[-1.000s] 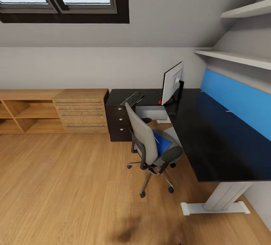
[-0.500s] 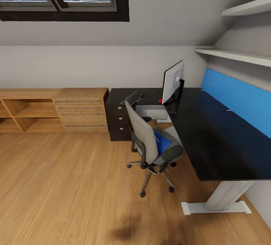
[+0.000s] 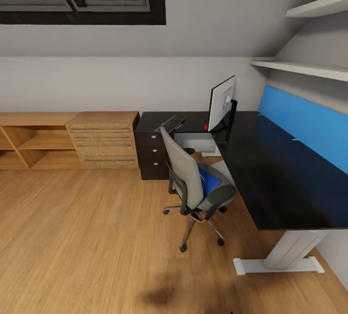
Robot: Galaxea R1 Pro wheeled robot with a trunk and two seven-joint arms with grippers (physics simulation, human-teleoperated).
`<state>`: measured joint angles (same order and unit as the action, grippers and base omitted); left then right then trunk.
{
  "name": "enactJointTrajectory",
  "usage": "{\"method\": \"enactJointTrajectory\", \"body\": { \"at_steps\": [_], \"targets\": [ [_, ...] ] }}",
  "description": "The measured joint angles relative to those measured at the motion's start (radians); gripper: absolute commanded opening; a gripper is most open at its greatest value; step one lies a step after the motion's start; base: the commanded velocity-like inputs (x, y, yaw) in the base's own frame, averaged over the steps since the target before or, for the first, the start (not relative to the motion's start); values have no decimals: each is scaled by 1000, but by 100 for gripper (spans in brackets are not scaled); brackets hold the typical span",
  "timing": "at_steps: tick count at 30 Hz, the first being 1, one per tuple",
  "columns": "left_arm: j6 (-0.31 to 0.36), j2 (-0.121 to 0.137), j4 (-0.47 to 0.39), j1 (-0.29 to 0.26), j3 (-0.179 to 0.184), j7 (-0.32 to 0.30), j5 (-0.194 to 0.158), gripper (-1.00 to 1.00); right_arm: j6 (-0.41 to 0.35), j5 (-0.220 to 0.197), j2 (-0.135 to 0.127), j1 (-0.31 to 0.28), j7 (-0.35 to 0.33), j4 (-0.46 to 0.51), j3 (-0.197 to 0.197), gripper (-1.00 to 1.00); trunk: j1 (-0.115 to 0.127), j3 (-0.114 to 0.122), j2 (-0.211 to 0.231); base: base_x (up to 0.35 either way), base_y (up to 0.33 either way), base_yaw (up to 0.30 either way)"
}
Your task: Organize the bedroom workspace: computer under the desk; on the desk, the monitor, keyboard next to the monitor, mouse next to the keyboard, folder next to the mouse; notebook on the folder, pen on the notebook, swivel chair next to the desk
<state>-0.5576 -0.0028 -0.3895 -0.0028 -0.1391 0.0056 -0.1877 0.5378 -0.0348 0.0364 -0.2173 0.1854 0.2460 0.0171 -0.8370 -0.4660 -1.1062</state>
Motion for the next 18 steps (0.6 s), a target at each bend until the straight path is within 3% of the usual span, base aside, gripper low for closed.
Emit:
{"method": "enactJointTrajectory", "body": {
  "at_steps": [18],
  "targets": [
    [0,-1,0,0,0,1,1,100,0,0,0,0,1,0,0,100,-69,-56,-126,0,0,0]
  ]
}}
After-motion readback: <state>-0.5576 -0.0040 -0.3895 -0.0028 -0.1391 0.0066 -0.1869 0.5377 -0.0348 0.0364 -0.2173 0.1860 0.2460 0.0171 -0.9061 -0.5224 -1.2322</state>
